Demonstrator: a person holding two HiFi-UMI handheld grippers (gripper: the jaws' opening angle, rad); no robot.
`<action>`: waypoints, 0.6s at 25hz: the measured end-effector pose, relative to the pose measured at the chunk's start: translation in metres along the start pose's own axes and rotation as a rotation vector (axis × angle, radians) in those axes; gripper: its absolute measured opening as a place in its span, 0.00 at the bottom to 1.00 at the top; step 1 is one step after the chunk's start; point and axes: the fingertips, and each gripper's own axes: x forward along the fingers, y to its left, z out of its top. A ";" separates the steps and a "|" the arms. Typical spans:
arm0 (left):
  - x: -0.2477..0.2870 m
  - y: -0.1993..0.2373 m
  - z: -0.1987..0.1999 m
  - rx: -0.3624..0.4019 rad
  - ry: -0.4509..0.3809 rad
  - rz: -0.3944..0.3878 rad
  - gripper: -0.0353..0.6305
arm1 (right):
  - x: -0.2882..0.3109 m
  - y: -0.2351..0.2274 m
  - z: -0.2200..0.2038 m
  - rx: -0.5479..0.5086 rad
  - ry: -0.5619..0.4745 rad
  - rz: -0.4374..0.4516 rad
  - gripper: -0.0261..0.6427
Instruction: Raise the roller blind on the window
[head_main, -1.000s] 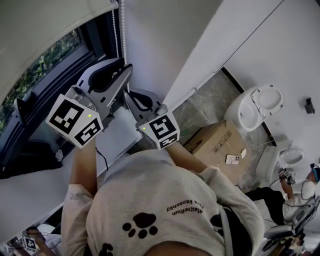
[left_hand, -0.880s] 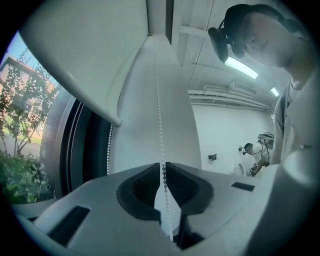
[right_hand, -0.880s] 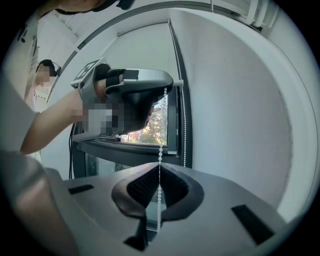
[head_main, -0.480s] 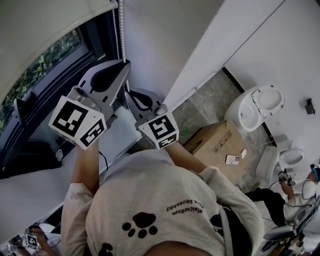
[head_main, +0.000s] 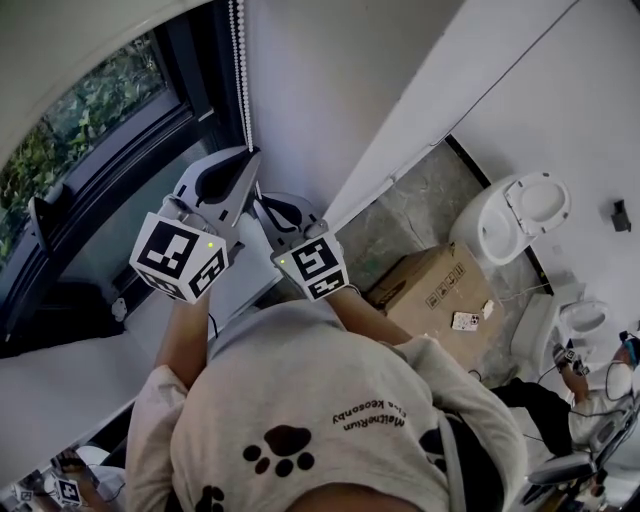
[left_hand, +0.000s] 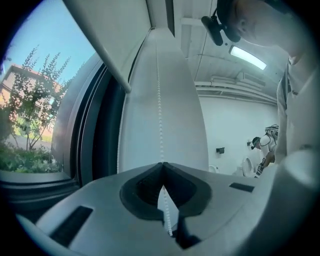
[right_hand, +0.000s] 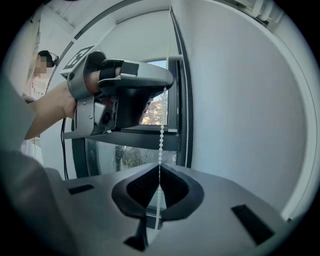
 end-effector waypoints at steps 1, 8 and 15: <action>0.000 -0.001 -0.007 -0.009 0.008 0.000 0.06 | 0.001 0.000 -0.007 0.004 0.013 0.000 0.06; 0.000 -0.004 -0.048 -0.040 0.047 0.019 0.06 | 0.006 -0.001 -0.048 0.007 0.087 -0.006 0.06; 0.001 -0.007 -0.089 -0.060 0.095 0.035 0.06 | 0.008 -0.002 -0.090 0.023 0.171 0.000 0.06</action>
